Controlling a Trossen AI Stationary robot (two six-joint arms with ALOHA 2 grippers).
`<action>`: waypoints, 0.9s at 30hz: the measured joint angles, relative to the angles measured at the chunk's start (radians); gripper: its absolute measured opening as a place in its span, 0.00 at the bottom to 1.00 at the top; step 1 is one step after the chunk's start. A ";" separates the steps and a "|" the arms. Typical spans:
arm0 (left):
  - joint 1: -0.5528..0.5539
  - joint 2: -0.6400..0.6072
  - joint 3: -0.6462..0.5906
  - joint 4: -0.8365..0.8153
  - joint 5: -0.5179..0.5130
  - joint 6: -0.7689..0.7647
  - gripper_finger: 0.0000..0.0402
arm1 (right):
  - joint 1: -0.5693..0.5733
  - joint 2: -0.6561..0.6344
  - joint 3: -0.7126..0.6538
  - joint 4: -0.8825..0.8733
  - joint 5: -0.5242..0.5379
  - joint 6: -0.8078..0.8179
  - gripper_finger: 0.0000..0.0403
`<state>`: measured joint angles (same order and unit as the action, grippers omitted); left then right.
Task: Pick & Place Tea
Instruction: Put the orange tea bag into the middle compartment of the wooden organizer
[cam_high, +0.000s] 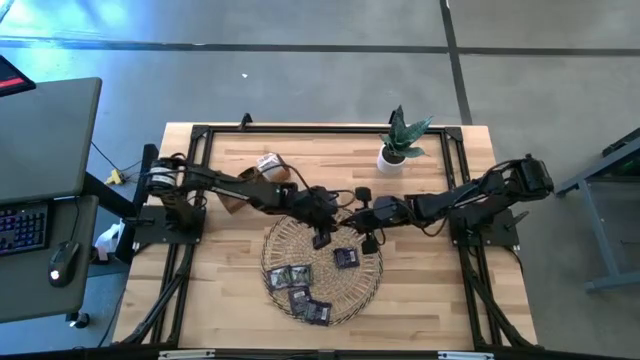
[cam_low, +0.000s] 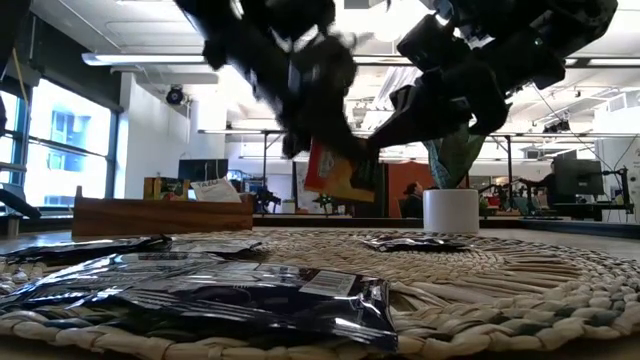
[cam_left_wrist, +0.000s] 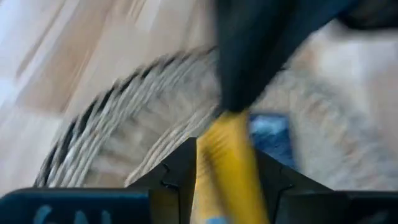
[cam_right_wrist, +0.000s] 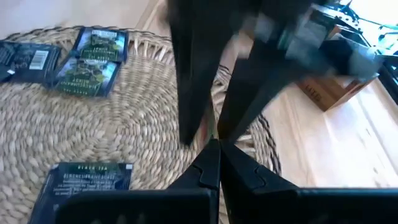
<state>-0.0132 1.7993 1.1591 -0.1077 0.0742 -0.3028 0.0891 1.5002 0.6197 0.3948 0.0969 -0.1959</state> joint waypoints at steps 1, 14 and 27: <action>0.000 0.002 -0.004 -0.021 -0.010 -0.001 0.24 | 0.000 0.000 0.000 -0.001 0.000 0.000 0.00; 0.000 -0.004 0.000 -0.006 -0.041 -0.020 0.04 | 0.000 -0.001 0.000 -0.003 0.007 0.002 0.10; -0.026 -0.219 -0.002 -0.271 -0.333 -0.051 0.01 | 0.003 -0.069 0.000 -0.013 0.179 -0.019 0.31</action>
<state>-0.0391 1.5806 1.1576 -0.3792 -0.2583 -0.3540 0.0917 1.4314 0.6197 0.3822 0.2755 -0.2148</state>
